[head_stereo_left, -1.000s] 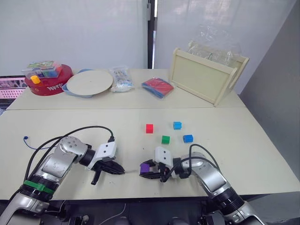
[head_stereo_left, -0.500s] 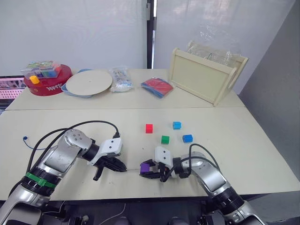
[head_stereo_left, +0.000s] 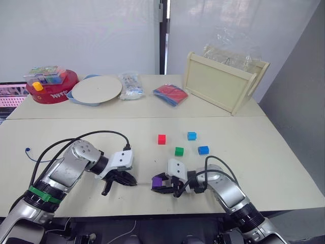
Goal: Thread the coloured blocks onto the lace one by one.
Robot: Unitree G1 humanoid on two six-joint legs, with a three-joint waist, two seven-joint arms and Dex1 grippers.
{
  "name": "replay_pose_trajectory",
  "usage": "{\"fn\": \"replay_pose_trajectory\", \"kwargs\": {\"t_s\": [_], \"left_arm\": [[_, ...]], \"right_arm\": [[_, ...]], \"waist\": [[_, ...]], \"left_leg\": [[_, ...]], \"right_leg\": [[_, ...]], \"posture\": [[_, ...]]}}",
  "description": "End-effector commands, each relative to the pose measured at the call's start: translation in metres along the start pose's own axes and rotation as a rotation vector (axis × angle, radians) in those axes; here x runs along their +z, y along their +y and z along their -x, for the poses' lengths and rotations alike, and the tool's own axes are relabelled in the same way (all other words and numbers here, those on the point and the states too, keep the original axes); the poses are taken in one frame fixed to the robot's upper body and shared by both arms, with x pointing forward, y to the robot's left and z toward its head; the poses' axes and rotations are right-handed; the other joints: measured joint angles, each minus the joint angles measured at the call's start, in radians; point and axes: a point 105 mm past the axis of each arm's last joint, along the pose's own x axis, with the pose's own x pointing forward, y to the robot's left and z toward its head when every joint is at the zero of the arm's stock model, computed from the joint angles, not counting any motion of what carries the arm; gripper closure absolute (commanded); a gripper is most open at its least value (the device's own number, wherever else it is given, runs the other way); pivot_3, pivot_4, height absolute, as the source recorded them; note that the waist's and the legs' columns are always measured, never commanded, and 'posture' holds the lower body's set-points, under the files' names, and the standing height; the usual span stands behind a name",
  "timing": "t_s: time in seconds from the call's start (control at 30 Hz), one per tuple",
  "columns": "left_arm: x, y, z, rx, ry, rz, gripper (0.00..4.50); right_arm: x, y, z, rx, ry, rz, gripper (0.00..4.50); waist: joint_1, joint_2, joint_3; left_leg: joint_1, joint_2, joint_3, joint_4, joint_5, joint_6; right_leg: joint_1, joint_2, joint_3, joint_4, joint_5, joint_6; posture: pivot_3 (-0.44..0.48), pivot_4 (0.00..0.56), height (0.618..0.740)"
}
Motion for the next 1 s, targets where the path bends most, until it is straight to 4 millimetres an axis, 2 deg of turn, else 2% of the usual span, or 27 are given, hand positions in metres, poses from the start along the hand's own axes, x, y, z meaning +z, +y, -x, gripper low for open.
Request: {"fn": "replay_pose_trajectory", "kwargs": {"t_s": [0.03, 0.43, 0.6, 0.73, 0.9, 1.0], "left_arm": [[0.007, 0.003, 0.002, 0.015, -0.003, -0.031, 4.47], [0.015, 0.004, -0.008, 0.006, -0.011, -0.045, 4.47], [0.036, 0.002, -0.017, 0.013, -0.090, -0.053, 4.47], [0.054, -0.001, -0.033, 0.021, -0.163, -0.067, 4.47], [0.047, 0.001, -0.042, 0.052, -0.165, -0.074, 4.47], [0.042, 0.002, -0.036, 0.065, -0.191, -0.085, 3.53]], "right_arm": [[0.011, 0.002, 0.000, 0.007, -0.026, 0.038, 3.32], [0.010, 0.004, 0.000, 0.005, -0.021, 0.033, 3.32], [0.009, 0.004, 0.000, 0.003, -0.018, 0.032, 3.32], [0.007, 0.005, 0.000, 0.004, -0.012, 0.026, 3.32], [0.007, 0.008, -0.003, 0.012, -0.010, 0.021, 3.32], [0.001, 0.007, -0.002, 0.007, 0.019, 0.010, 3.32]], "waist": [[0.000, 0.000, 0.000], [0.000, 0.000, 0.000], [0.002, 0.000, 0.000], [0.003, 0.000, 0.000], [0.000, 0.000, 0.000], [0.001, 0.000, 0.000]], "left_leg": [[0.000, 0.000, 0.000, 0.000, 0.000, 0.000], [0.000, 0.000, 0.000, 0.000, 0.000, 0.000], [0.000, 0.000, 0.000, 0.000, 0.000, 0.000], [-0.001, 0.000, 0.000, 0.001, 0.000, 0.000], [0.000, 0.000, 0.000, 0.001, 0.000, 0.000], [0.000, 0.000, 0.000, 0.001, 0.000, 0.000]], "right_leg": [[0.000, 0.000, 0.000, 0.000, 0.000, 0.000], [0.000, 0.000, 0.000, 0.000, 0.000, 0.000], [0.000, 0.000, 0.000, 0.000, 0.000, 0.000], [0.000, 0.000, 0.000, 0.000, 0.000, 0.000], [0.000, 0.000, 0.000, 0.000, 0.000, 0.000], [0.000, 0.000, 0.000, 0.000, 0.000, 0.000]], "posture": [[0.000, 0.150, 0.740], [0.000, 0.150, 0.740], [0.000, 0.150, 0.740], [0.000, 0.150, 0.740], [0.000, 0.150, 0.740], [0.000, 0.150, 0.740]]}}
